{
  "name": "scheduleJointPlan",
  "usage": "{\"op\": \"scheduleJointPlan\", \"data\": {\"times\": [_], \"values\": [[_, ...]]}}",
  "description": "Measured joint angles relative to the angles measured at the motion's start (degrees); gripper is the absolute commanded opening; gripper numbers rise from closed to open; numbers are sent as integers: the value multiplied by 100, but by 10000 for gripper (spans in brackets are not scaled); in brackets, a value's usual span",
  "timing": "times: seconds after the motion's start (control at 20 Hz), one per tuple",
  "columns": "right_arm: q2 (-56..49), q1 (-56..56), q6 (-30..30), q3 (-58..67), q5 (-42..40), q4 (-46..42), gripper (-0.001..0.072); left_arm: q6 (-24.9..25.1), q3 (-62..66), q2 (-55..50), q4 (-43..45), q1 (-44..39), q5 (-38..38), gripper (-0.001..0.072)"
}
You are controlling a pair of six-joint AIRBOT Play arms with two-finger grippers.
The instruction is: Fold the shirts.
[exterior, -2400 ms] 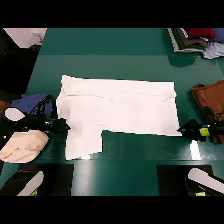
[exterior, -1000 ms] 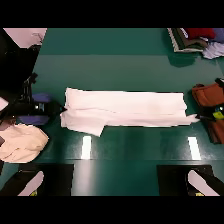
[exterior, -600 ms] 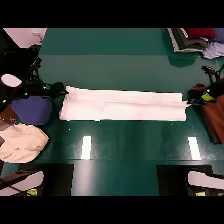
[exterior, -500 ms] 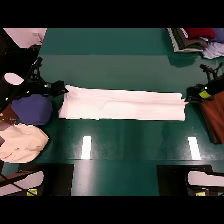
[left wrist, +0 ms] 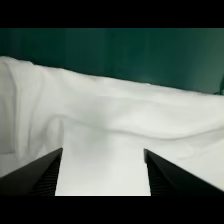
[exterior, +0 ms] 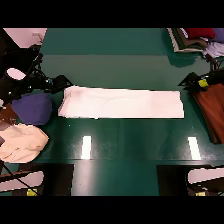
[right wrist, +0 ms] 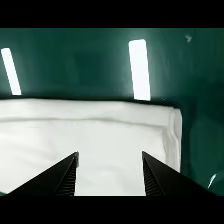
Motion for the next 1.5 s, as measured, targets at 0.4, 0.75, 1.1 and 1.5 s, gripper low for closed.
{"op": "scheduleJointPlan", "data": {"times": [0.4,0.75,1.1,1.5], "values": [[153,-857,-704,-1287,448,343,685,11,103,4,-28,0,-743,23],[-317,-966,-1300,-1786,468,1193,383,9,107,4,-35,-9,-970,22],[-396,-973,-1432,-1703,634,1285,13,4,251,-87,-31,-874,-529,21],[485,-310,-717,-389,1331,1314,13,-199,2033,-1445,-37,-2424,-236,21]]}}
